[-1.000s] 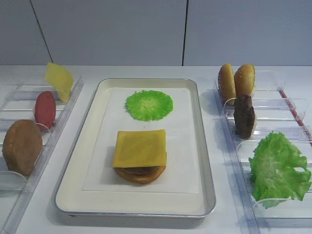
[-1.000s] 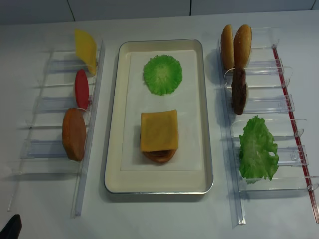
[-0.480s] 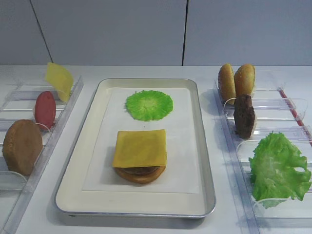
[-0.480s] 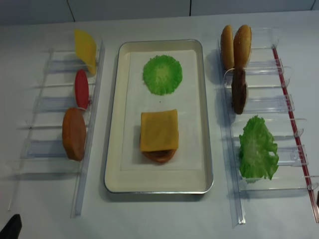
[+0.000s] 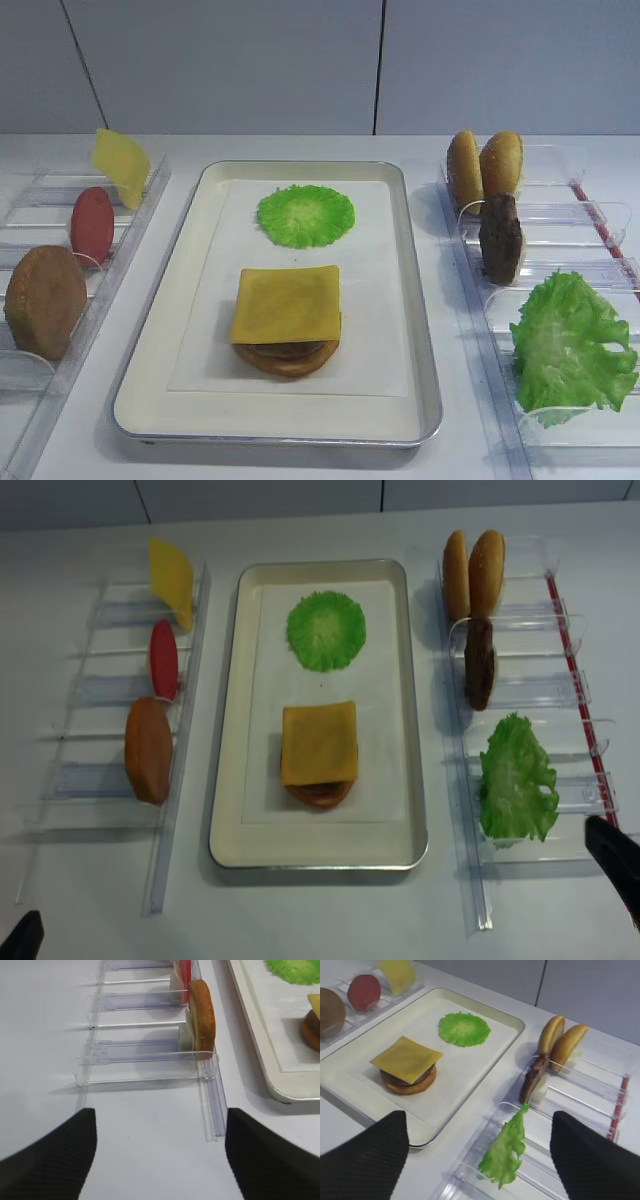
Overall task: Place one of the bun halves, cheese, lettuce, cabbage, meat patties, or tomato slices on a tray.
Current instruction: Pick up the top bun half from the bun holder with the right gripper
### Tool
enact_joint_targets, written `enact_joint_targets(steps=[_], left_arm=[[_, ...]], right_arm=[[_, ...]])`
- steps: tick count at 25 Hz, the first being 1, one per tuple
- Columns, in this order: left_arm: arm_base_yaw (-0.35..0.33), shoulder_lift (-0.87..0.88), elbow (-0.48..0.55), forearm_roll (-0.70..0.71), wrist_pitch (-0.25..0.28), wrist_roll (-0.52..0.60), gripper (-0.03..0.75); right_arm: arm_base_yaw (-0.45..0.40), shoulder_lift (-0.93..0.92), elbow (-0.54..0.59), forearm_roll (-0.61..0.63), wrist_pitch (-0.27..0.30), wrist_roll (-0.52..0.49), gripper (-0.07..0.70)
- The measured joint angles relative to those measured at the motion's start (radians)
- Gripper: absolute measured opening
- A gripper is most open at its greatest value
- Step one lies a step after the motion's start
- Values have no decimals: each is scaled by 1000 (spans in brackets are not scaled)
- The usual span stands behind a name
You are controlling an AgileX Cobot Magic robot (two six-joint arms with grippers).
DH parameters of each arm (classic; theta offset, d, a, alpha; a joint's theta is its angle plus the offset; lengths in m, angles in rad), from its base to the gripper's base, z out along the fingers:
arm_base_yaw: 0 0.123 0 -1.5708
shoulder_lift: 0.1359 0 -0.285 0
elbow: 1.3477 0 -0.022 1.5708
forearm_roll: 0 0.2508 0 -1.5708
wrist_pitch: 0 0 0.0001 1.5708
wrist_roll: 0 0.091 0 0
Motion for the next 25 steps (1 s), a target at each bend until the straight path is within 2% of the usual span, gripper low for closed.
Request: enact_joint_targets(steps=[8,15,22,25], left_arm=[[0,0,0,0,0,0,493],[0,0,0,0,0,0,493],[0,0,0,0,0,0,493],[0,0,0,0,0,0,493]], right_arm=[[0,249,-109,221,-2,-187,582],[0,482,-262,252,-3,-239,581],[0,698,-401,329,62,-277,580],[44,764,-453,326,53,-283,580]])
